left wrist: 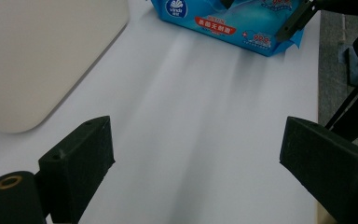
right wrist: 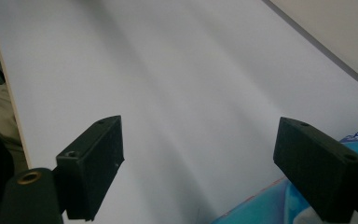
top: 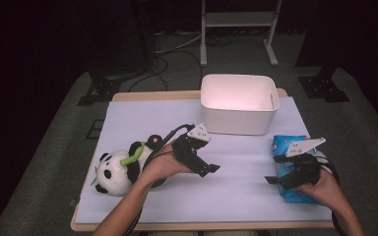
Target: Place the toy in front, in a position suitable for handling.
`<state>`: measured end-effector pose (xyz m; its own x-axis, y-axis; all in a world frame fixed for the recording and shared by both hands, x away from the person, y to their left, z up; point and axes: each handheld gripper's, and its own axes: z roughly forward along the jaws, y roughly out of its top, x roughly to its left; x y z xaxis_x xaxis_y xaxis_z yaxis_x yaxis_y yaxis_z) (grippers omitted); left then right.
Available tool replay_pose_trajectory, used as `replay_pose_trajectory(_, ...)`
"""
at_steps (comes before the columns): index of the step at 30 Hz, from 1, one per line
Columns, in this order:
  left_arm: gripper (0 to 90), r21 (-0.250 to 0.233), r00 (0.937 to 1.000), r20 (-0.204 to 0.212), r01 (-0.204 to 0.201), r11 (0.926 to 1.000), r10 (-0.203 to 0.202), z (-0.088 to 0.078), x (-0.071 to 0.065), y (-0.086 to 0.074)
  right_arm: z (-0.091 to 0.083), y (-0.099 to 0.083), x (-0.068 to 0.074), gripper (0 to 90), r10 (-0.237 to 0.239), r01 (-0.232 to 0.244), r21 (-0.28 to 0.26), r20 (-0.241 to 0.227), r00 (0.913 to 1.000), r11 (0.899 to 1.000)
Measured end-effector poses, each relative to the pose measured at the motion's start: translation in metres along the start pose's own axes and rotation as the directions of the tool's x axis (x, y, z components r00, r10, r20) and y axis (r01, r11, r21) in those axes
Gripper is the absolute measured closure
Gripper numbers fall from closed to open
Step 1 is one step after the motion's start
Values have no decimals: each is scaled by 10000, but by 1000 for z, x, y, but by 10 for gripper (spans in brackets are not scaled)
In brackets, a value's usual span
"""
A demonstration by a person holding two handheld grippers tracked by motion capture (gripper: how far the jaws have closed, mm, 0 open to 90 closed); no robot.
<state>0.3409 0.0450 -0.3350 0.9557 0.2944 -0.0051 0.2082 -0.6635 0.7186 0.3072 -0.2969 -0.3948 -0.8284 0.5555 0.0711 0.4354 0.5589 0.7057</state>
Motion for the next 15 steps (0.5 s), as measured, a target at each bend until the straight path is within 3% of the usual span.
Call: replay_pose_trajectory(15, 88, -64, 9997, 80, -242, 9997, 243, -6, 1, 4, -5, -3, 3, 147, 59, -59, 21, 166, 9998, 10000)
